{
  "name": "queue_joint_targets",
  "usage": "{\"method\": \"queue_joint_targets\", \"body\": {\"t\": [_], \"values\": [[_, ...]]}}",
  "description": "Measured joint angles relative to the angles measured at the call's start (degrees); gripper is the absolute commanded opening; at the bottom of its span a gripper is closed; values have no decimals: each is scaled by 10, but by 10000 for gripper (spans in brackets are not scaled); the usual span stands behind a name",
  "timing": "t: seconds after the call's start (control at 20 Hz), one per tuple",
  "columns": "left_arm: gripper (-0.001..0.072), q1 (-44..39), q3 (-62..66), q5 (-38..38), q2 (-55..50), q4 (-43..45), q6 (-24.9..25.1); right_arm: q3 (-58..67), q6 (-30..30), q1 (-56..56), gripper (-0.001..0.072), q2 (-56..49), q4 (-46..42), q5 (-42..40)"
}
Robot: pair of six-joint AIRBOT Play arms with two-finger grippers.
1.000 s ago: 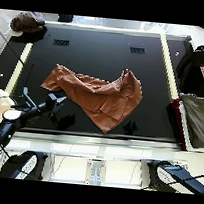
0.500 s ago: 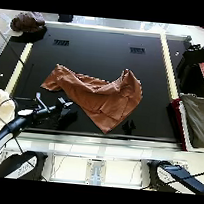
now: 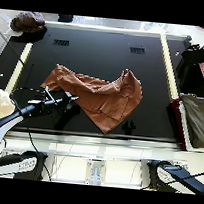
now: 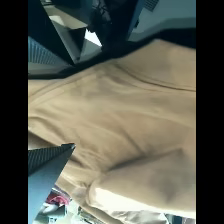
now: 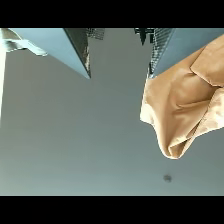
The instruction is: Fold the shirts.
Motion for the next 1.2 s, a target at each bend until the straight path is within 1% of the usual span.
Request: {"method": "queue_joint_targets", "body": {"t": [0.15,0.2,0.25,0.3,0.35,0.6,0.7,0.8,0.9,1.0,1.05,1.1,1.15,1.2], "values": [[484,-1,9,-5,-20,-4,3,0,0,0,411,0,1,0],[465,-1,12,-5,-24,-4,3,0,0,0,411,0,1,0],[341,-1,15,-3,-27,-3,4,0,0,0,410,0,1,0],[166,-1,18,2,-29,0,5,0,0,0,410,0,2,0],[19,-1,22,9,-31,5,5,0,0,0,410,0,3,0],[13,2,58,-20,-33,-7,8,-19,-2,-2,410,1,-13,10],[13,7,71,-36,-27,-11,10,-68,-2,-13,411,1,-19,29],[13,11,79,-46,-19,-11,10,-148,-2,-30,411,0,-13,23],[13,14,82,-55,-12,-11,10,-239,-1,-43,412,-1,19,-26],[14,15,84,-62,-9,-12,10,-316,-1,-47,413,-10,70,-91],[16,16,85,-68,-8,-12,10,-345,-2,-47,413,-19,93,-120],[110,16,85,-75,-7,-12,10,-366,-2,-46,413,-30,111,-143],[375,16,86,-80,-6,-12,10,-379,-2,-45,412,-39,126,-158],[539,16,86,-84,-6,-13,10,-389,-2,-44,412,-49,138,-172]]}}
